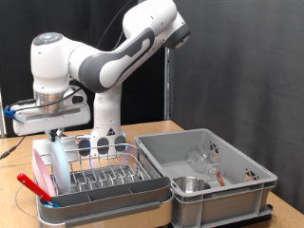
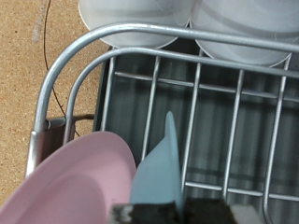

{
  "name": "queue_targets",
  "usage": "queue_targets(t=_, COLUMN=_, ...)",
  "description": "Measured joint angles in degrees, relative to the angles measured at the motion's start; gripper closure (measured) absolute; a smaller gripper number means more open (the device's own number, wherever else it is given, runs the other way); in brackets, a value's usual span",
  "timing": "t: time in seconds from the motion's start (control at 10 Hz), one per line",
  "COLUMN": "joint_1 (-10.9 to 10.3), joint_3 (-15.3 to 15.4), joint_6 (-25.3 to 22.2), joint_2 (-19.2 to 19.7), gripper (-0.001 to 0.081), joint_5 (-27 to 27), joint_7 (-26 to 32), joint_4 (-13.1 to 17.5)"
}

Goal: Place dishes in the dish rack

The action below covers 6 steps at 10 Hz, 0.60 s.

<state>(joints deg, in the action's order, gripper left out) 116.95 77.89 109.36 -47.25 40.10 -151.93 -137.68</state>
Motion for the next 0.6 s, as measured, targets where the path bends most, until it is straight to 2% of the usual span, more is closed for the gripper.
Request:
queue_targets(t=0.3, joint_1=1.8, joint_3=2.2, joint_6=0.8, joint_2=-1.4, gripper=0.0789, joint_5=2.4, joint_7=0.7, joint_4=0.0)
queue_targets(t=0.4, joint_1=2.2, joint_3=2.9, joint_6=0.8, joint_2=-1.6, gripper=0.0694, joint_5=2.9, joint_7=0.8, joint_4=-0.1)
queue_targets(t=0.5, joint_1=2.4, joint_3=3.2, joint_6=0.8, joint_2=-1.7, gripper=0.0694, joint_5=3.3, joint_7=0.9, joint_4=-0.1)
queue_targets(t=0.6, joint_1=2.6, joint_3=3.3, joint_6=0.8, joint_2=-1.7, gripper=0.0511, joint_5=3.4, joint_7=1.0, joint_4=-0.1)
